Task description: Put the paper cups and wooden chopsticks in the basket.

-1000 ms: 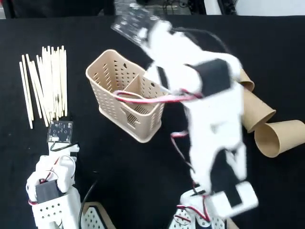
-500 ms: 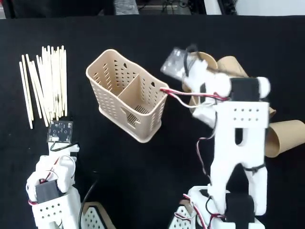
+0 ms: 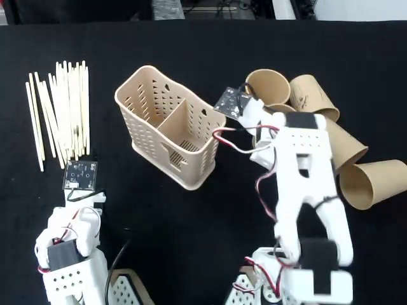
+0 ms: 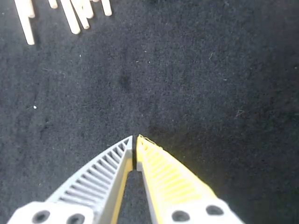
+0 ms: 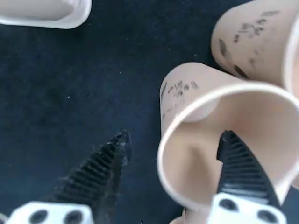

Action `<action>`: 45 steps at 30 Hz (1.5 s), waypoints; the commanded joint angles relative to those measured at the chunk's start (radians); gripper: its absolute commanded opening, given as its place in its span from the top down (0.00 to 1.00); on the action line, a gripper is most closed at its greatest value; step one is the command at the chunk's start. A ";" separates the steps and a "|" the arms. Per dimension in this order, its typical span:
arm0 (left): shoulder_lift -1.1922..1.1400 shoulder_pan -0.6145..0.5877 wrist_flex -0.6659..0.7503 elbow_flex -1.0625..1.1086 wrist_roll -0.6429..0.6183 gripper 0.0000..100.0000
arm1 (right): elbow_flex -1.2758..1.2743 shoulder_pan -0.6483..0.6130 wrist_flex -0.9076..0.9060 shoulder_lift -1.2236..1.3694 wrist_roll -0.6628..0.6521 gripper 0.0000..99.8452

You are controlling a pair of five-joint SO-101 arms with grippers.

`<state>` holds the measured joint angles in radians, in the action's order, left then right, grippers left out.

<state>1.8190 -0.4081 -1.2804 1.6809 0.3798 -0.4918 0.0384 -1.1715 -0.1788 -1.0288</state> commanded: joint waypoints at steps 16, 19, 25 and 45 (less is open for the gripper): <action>0.002 0.004 -0.005 0.018 0.006 0.97 | 0.295 0.009 -0.265 -0.117 -0.003 0.99; 0.002 0.004 -0.005 0.018 0.006 0.97 | 0.435 0.009 -0.399 -0.180 -0.003 0.99; 0.002 0.004 -0.005 0.018 0.006 0.97 | 0.835 -0.094 -0.595 -0.266 0.035 0.99; 0.002 0.004 -0.005 0.018 0.006 0.97 | 1.010 -0.586 -0.597 0.039 0.189 0.99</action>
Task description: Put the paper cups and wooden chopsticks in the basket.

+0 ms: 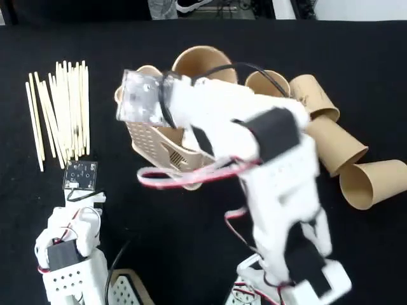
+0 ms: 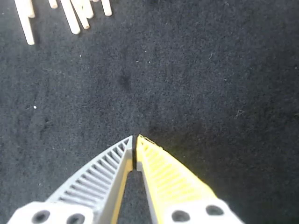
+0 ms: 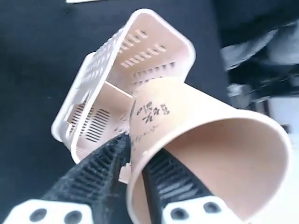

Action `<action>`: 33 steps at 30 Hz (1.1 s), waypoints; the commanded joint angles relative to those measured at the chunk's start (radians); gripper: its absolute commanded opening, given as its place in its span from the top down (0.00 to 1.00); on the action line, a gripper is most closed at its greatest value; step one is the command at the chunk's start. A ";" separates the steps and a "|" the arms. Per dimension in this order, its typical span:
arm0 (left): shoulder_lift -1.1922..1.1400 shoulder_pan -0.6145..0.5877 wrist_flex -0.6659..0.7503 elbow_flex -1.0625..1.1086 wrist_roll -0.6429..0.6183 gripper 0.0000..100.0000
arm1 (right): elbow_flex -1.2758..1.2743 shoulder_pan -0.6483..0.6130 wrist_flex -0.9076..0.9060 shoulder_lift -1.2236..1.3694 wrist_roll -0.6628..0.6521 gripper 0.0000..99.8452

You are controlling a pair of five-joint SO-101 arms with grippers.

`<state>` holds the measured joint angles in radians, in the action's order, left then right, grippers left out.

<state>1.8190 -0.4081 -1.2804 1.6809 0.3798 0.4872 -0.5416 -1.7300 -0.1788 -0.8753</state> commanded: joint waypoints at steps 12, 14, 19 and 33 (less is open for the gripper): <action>0.002 0.004 -0.005 0.018 0.006 0.97 | -0.076 0.017 -0.040 -0.002 0.091 0.99; 0.002 0.004 -0.005 0.018 0.006 0.97 | -0.107 0.015 -0.040 -0.056 0.098 0.99; 0.002 0.004 -0.005 0.018 0.006 0.97 | -0.225 0.017 -0.040 -0.156 0.098 0.99; 0.002 0.004 -0.005 0.018 0.006 0.97 | -0.269 0.014 -0.038 -0.030 0.112 0.98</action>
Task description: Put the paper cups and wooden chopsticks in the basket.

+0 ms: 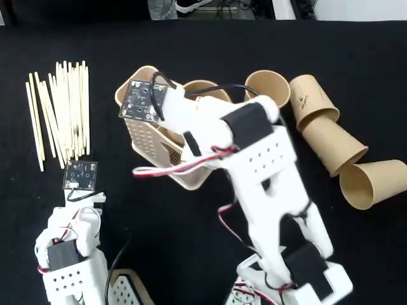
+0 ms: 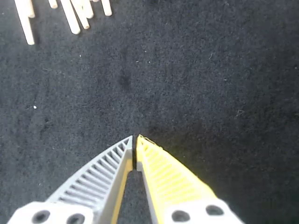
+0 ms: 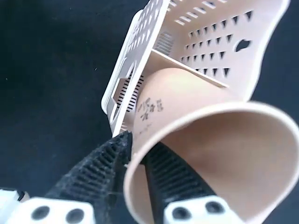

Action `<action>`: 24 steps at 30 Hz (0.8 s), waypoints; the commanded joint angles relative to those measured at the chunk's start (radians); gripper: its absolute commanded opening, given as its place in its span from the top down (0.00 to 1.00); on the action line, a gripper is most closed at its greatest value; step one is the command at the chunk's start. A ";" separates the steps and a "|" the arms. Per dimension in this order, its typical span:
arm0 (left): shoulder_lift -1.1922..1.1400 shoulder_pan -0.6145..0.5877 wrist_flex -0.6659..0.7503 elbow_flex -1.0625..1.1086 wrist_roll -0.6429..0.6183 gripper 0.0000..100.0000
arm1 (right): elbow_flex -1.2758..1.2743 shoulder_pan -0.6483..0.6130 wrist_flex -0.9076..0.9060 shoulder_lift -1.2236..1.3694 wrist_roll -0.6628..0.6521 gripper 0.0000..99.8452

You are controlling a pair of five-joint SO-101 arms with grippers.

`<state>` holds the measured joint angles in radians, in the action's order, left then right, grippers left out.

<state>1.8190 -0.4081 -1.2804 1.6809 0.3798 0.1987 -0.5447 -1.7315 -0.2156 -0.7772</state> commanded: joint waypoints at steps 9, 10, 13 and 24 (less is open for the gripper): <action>0.002 0.004 -0.005 0.018 0.006 0.97 | 0.127 0.017 -0.035 -0.067 0.008 0.67; 0.002 0.004 -0.005 0.018 0.006 0.97 | 0.140 0.015 -0.035 -0.093 0.008 0.68; 0.002 0.004 -0.005 0.018 0.006 0.97 | 0.197 0.009 -0.035 -0.191 0.008 0.70; 0.002 0.004 -0.005 0.018 0.006 0.97 | 0.016 0.324 -0.017 -0.354 -0.155 0.72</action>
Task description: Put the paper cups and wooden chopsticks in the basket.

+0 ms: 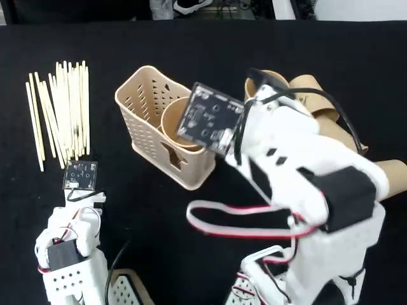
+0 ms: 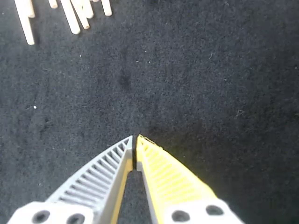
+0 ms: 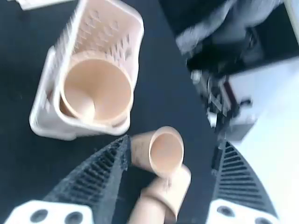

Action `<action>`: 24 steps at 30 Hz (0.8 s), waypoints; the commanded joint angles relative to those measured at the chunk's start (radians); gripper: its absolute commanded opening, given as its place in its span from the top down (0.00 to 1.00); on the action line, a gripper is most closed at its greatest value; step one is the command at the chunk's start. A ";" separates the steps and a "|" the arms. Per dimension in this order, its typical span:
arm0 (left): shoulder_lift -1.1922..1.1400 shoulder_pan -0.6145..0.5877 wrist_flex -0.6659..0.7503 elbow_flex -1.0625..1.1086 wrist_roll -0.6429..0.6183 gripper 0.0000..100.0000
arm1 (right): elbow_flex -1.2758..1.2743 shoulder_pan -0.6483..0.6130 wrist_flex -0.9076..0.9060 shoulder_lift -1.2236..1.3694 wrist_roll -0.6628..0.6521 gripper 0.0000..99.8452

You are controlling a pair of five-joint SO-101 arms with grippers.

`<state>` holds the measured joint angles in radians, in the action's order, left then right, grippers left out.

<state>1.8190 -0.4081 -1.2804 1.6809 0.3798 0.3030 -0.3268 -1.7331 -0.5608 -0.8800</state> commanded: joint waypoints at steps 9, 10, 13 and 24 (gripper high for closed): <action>0.002 0.004 -0.005 0.018 0.006 0.97 | -0.541 0.393 0.439 0.173 -0.201 0.72; 0.002 0.004 -0.005 0.018 0.006 0.97 | -0.559 0.396 0.483 0.200 -0.206 0.72; 0.002 0.004 -0.005 0.018 0.006 0.97 | -0.578 0.394 0.605 0.289 -0.206 0.72; 0.002 0.004 -0.005 0.018 0.006 0.97 | -0.504 0.358 0.850 0.631 -0.198 0.72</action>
<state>1.8190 -0.4081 -1.2804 1.6809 0.3798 -0.2754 0.0430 -0.9198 0.0100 -1.0717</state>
